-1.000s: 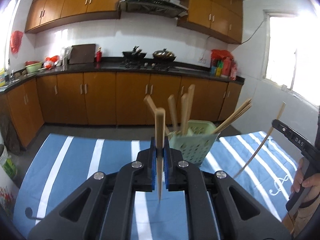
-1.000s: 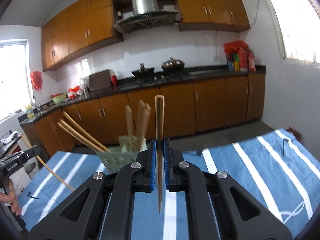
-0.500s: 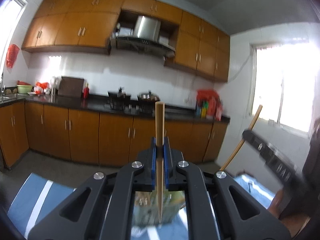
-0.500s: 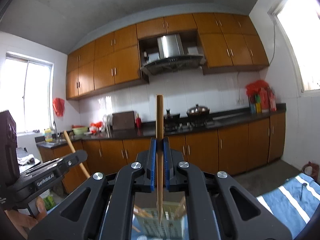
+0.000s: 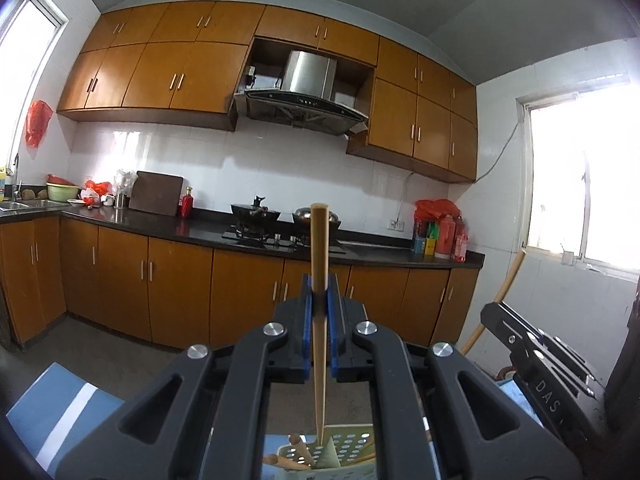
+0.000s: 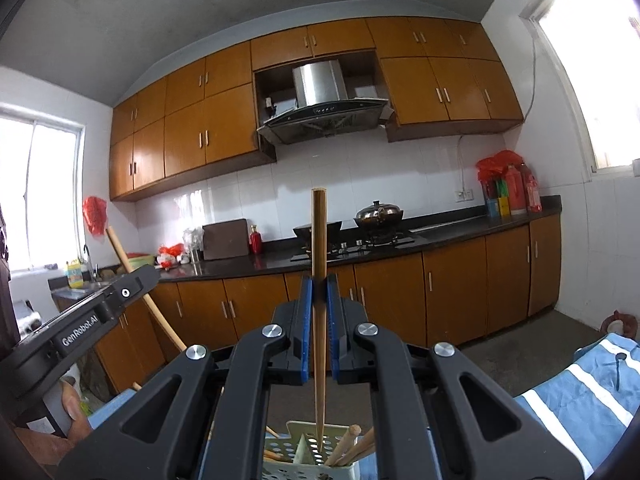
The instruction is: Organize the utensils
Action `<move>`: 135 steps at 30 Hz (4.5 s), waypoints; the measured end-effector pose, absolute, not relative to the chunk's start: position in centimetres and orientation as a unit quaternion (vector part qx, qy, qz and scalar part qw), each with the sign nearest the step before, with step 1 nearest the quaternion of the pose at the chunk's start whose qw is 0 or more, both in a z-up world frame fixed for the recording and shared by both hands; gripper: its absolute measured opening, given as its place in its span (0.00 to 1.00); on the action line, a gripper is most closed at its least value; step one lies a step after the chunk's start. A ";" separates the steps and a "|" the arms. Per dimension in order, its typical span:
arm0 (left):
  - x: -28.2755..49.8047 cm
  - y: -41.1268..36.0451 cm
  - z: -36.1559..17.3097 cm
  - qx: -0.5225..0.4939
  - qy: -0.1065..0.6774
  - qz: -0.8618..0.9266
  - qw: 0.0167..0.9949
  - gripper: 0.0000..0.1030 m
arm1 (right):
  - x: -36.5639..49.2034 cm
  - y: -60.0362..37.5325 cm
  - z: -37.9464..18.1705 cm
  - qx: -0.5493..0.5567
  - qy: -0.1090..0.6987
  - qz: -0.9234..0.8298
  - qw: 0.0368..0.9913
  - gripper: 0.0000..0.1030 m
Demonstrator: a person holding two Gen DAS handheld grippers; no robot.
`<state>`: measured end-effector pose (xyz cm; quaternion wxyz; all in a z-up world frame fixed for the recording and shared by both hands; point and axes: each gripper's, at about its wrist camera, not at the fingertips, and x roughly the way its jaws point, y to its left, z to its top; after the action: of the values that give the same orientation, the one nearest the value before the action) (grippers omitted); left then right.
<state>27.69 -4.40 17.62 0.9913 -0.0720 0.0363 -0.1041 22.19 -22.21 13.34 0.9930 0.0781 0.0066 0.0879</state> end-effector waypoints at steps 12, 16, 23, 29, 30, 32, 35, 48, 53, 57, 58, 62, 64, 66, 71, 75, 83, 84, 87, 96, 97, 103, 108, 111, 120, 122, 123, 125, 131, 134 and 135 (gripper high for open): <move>29.2 -3.2 14.2 -0.094 0.088 -0.105 0.986 0.11 | 22.6 -21.4 12.2 0.070 0.051 0.110 0.990 0.09; 27.9 -1.6 14.8 -0.107 0.084 -0.097 0.986 0.28 | 21.5 -22.0 13.0 0.071 0.043 0.107 0.991 0.38; 23.1 1.2 16.4 -0.099 0.068 -0.070 0.990 0.64 | 17.4 -23.1 14.5 0.054 0.026 0.095 0.994 0.58; 16.0 2.4 16.5 -0.049 0.042 -0.052 0.997 0.95 | 13.3 -23.5 13.9 0.044 0.033 0.090 0.994 0.91; 14.6 2.4 16.3 -0.039 0.037 -0.049 0.997 0.96 | 12.4 -23.5 13.6 0.041 0.036 0.089 0.994 0.93; 12.5 2.3 15.7 -0.023 0.037 -0.047 0.998 0.96 | 11.1 -23.4 13.1 0.038 0.041 0.085 0.995 0.98; 9.9 2.2 14.3 -0.009 0.050 -0.038 0.998 0.96 | 8.8 -22.8 11.9 0.025 0.054 0.074 0.995 0.98; 3.0 3.0 6.3 -0.017 0.139 0.006 0.990 0.96 | 2.8 -21.6 6.2 0.019 0.128 0.072 0.989 0.98; 1.3 2.3 4.4 -0.006 0.148 0.010 0.989 0.96 | 1.3 -21.1 3.8 0.009 0.156 0.070 0.985 0.98; 0.4 1.6 3.0 0.010 0.156 0.005 0.988 0.96 | 0.2 -20.7 2.1 -0.004 0.165 0.063 0.984 0.98; 0.2 1.5 2.6 0.014 0.159 0.005 0.987 0.96 | 0.0 -20.6 1.7 -0.006 0.167 0.061 0.984 0.98; 0.0 1.3 1.5 0.017 0.173 0.003 0.985 0.96 | -0.5 -21.1 0.4 0.012 0.182 0.056 0.982 0.98; -0.2 1.2 1.0 0.018 0.177 0.002 0.984 0.96 | -0.6 -21.3 0.0 0.020 0.187 0.049 0.981 0.98; -0.2 1.0 0.7 0.021 0.180 0.003 0.983 0.96 | -0.8 -21.5 -0.4 0.027 0.189 0.045 0.981 0.98; -0.4 0.5 0.0 0.025 0.186 -0.001 0.982 0.96 | -1.0 -21.7 -1.1 0.032 0.196 0.041 0.979 0.98; -0.4 0.4 -0.2 0.023 0.188 -0.004 0.982 0.96 | -1.1 -21.6 -1.3 0.028 0.197 0.039 0.979 0.98; -0.4 -0.1 -0.5 0.025 0.194 -0.007 0.981 0.96 | -0.9 -21.5 -1.5 0.028 0.204 0.034 0.978 0.98; -0.4 -0.2 -0.6 0.025 0.195 -0.007 0.980 0.96 | -1.0 -21.5 -1.5 0.029 0.205 0.033 0.978 0.98; -0.2 -0.2 -0.7 0.023 0.198 -0.007 0.980 0.96 | -0.9 -21.6 -1.7 0.033 0.208 0.031 0.977 0.98; 0.0 -0.3 -0.9 0.023 0.204 -0.008 0.979 0.96 | -0.9 -21.7 -1.8 0.037 0.213 0.031 0.976 0.98; 0.0 -0.3 -0.9 0.023 0.204 -0.008 0.979 0.96 | -0.9 -21.7 -1.8 0.037 0.213 0.031 0.976 0.98; 0.1 -0.4 -0.8 0.022 0.204 -0.008 0.979 0.96 | -0.9 -21.7 -1.8 0.039 0.214 0.031 0.976 0.98; 0.1 -0.4 -0.8 0.023 0.205 -0.008 0.978 0.96 | -0.9 -21.6 -1.8 0.040 0.214 0.031 0.975 0.98; 0.1 -0.5 -0.8 0.023 0.204 -0.009 0.979 0.96 | -0.9 -21.6 -1.8 0.040 0.215 0.031 0.975 0.98; 0.1 -0.5 -0.8 0.023 0.205 -0.008 0.978 0.96 | -0.9 -21.6 -1.8 0.041 0.215 0.031 0.975 0.98; 0.1 -0.6 -0.8 0.022 0.205 -0.008 0.978 0.96 | -0.8 -21.6 -1.8 0.041 0.216 0.031 0.975 0.98; 0.1 -0.6 -0.8 0.022 0.205 -0.008 0.978 0.96 | -0.9 -21.6 -1.8 0.041 0.216 0.031 0.975 0.98; 0.1 -0.6 -0.8 0.022 0.205 -0.008 0.978 0.96 | -0.8 -21.6 -1.8 0.041 0.216 0.031 0.975 0.98; 0.1 -0.6 -0.8 0.022 0.205 -0.008 0.978 0.96 | -0.9 -21.5 -2.1 0.042 0.218 0.032 0.975 0.98; 0.1 -0.6 -0.8 0.022 0.205 -0.008 0.978 0.96 | -0.9 -21.5 -2.1 0.043 0.218 0.032 0.974 0.98; 0.1 -0.6 -0.8 0.022 0.205 -0.008 0.978 0.96 | -0.9 -21.5 -2.1 0.043 0.218 0.032 0.975 0.98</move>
<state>0.10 -0.58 -0.81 0.9784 0.0216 0.2055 -0.0076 -0.88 -21.50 -2.06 0.9746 0.0425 0.2178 0.0317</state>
